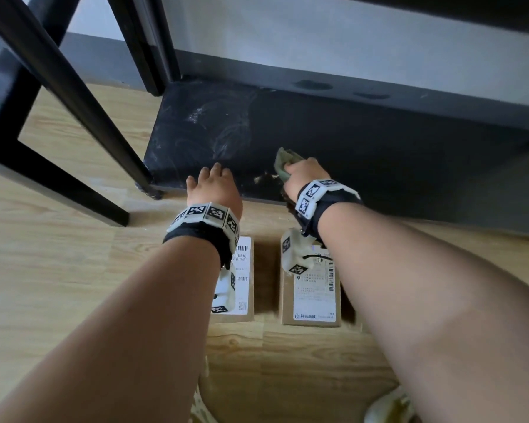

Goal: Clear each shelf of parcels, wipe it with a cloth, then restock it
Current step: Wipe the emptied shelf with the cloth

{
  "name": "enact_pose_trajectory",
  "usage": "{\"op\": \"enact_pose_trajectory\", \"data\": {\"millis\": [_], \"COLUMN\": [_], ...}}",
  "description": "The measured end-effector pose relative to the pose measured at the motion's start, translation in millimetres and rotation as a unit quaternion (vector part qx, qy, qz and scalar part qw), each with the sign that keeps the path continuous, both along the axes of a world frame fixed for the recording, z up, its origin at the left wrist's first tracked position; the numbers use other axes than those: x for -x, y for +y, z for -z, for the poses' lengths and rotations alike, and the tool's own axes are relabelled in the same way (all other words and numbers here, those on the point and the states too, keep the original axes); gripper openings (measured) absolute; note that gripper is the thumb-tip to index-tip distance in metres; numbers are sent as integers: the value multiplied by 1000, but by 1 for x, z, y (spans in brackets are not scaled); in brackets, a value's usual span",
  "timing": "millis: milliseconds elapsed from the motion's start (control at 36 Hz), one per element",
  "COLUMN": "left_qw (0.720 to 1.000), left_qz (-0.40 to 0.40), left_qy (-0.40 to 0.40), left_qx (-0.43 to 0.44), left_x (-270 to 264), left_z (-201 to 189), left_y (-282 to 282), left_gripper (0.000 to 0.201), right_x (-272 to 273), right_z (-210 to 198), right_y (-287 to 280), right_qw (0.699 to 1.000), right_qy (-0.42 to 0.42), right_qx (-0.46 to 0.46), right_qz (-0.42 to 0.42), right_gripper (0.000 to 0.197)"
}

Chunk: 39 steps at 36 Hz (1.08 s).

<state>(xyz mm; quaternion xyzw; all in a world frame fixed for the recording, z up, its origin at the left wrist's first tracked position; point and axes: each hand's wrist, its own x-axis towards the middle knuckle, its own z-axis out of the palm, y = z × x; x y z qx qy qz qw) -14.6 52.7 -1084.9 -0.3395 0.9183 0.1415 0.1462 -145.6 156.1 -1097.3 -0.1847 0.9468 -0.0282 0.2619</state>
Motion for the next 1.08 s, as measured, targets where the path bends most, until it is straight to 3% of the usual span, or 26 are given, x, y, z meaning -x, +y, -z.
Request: {"op": "enact_pose_trajectory", "data": {"millis": [111,139,194,278,333,417,472,556,805,917,1028,1083], "left_qw": [1000,1000,1000,1000,999,999,999,999,999,999,999,999], "left_qz": [-7,-9,-12,-17,-23,-21,-20,-23,-37,-39,-35,-39], "left_qy": [3,3,2,7,13,17,15,7,12,8,7,11], "left_qx": [5,8,13,21,22,26,28,28,22,35,38,36], "left_x": [-5,-7,-11,-14,-16,-18,-20,-22,-26,-36,-43,-43], "left_z": [-3,-3,-3,-3,-3,-5,-4,-2,2,3,4,5], "left_y": [-4,-5,-7,-11,-13,-15,-17,-19,-27,-30,-33,-35], "left_gripper": [58,58,57,55,55,55,55,55,54,49,49,50], "right_x": [-19,-22,-26,-23,-14,-3,-1,-6,-46,-56,-53,-44], "right_z": [-2,-2,-4,-11,-13,-12,-11,-8,-4,-7,-10,-13], "right_y": [-20,-25,-27,-14,0,11,17,18,-24,-41,-45,-42], "right_qw": [996,993,984,982,984,993,997,998,997,989,976,974], "right_qy": [-61,-76,-97,-90,-34,25,17,22,-32,-90,-114,-90], "right_qx": [64,85,130,159,164,74,4,-27,68,119,175,194], "right_qz": [12,31,68,51,61,85,78,48,3,12,58,78], "right_gripper": [5,7,33,30,31,33,37,42,40,25,33,52]}}
